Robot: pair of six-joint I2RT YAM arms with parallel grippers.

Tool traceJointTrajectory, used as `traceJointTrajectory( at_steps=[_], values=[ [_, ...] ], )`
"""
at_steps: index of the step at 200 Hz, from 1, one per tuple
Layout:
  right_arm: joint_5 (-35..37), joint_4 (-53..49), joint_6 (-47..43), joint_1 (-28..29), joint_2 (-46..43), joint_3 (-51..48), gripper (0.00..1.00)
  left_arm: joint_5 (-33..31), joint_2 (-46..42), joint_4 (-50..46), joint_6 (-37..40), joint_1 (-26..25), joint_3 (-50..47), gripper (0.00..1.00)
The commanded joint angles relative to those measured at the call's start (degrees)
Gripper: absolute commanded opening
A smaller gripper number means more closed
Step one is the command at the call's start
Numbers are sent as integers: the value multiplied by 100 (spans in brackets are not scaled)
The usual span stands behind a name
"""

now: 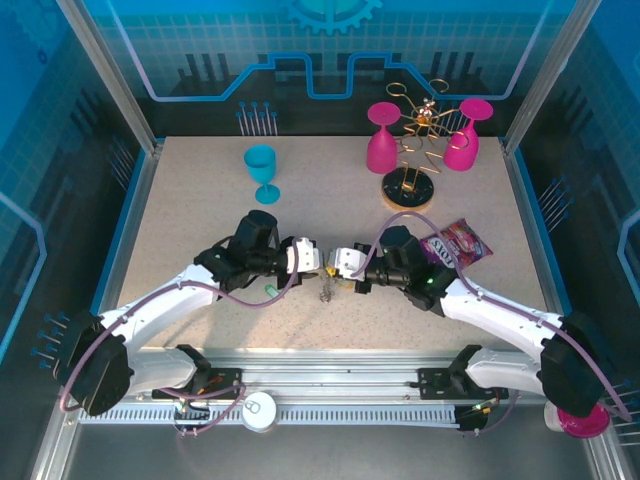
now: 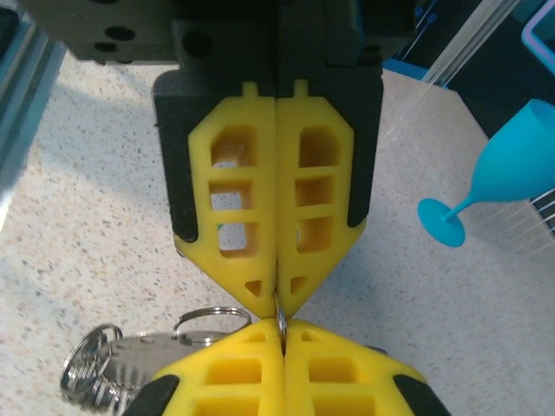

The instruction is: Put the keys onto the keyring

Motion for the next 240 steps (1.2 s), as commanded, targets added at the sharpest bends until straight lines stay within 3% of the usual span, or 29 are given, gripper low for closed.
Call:
traceJointTrajectory(
  at_steps=[1,11,24,38,81,115,194,240],
  values=[
    [-79,46,17,82,-7,-58,0,251,-205,101,-51,-53,3,0],
    [-113,68,51,85,-38,-94,0,232,-254,174,-146,-50,-33,0],
    [-213,184,157,51,-115,-183,0,155,-325,249,-254,-45,-100,18],
    [-454,457,342,-44,-228,-325,0,67,-405,284,-386,-26,-232,23],
    [-1287,1737,996,-381,-298,-936,0,3,-757,1292,-1944,95,-1069,23],
    [-1799,2211,1307,-647,-201,-1177,0,4,-876,2726,-2749,86,-1805,25],
    [-2576,2781,1783,-802,-8,-1372,0,622,-166,4872,-3057,74,-2423,24],
    [-2620,2891,1870,-808,36,-1354,0,1002,-103,4995,-3092,-37,-2523,24]
  ],
)
